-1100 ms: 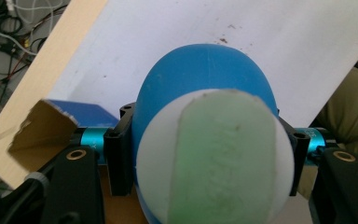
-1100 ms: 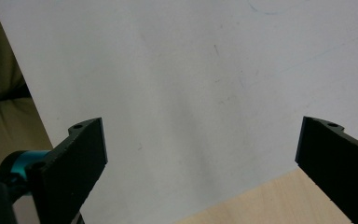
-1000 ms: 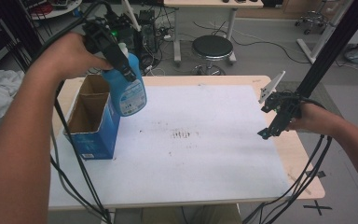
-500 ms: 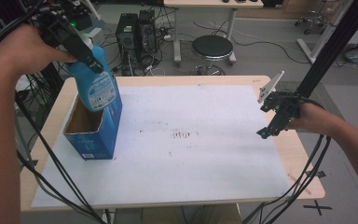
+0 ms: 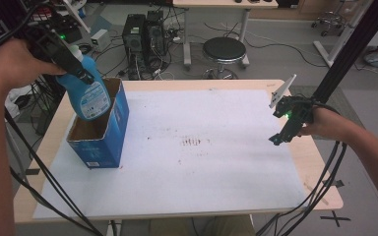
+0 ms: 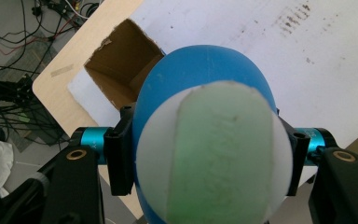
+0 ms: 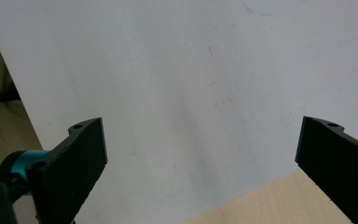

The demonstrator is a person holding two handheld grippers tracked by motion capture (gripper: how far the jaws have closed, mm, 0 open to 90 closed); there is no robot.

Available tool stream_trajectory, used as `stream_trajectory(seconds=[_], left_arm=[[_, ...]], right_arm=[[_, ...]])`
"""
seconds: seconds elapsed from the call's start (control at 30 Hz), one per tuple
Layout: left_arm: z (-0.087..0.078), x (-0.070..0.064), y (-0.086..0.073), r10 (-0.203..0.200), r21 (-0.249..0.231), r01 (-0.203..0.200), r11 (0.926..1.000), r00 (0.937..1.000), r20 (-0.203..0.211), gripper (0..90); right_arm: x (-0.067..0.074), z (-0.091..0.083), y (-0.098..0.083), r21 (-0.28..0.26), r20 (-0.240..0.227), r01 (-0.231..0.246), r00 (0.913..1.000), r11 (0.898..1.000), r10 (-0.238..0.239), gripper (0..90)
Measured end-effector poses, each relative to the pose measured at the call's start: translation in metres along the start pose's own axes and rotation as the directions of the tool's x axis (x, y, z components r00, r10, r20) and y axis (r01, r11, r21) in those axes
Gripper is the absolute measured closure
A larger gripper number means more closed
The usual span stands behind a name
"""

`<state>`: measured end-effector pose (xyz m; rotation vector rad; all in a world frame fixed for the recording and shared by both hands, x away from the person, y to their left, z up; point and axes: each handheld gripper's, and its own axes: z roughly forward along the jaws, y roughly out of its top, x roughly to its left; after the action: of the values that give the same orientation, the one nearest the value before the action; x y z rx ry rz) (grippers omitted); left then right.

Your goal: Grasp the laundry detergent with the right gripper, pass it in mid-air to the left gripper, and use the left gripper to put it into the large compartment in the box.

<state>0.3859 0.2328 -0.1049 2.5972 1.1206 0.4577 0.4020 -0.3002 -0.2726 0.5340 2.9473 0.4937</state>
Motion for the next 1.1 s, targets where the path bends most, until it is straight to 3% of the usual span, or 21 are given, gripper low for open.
stream_trajectory(seconds=[0.33, 0.47, 0.93, 1.1], left_arm=[[0.035, 0.008, -0.019, -0.006, 0.053, 0.005, 0.9986, 1.0000, 0.008, 38.1], [0.053, 0.009, -0.028, -0.014, 0.049, 0.012, 0.9987, 0.9995, 0.027, 38.1], [0.116, 0.005, -0.045, 0.036, 0.089, -0.042, 0.9952, 0.9966, 0.074, 38.1], [0.134, 0.006, -0.052, 0.037, 0.098, -0.044, 0.9942, 0.9968, 0.071, 38.0]], right_arm=[[-0.002, 0.003, 0.001, -0.006, -0.004, -0.016, 0.9999, 1.000, 0.016, 1.0], [-0.002, 0.005, -0.001, -0.004, -0.008, -0.017, 0.9998, 1.000, 0.017, 1.1], [-0.004, 0.012, -0.004, 0.007, -0.016, -0.024, 0.9996, 1.000, 0.024, 1.1], [-0.004, 0.016, -0.007, 0.005, -0.023, -0.034, 0.9991, 0.999, 0.034, 1.1]])
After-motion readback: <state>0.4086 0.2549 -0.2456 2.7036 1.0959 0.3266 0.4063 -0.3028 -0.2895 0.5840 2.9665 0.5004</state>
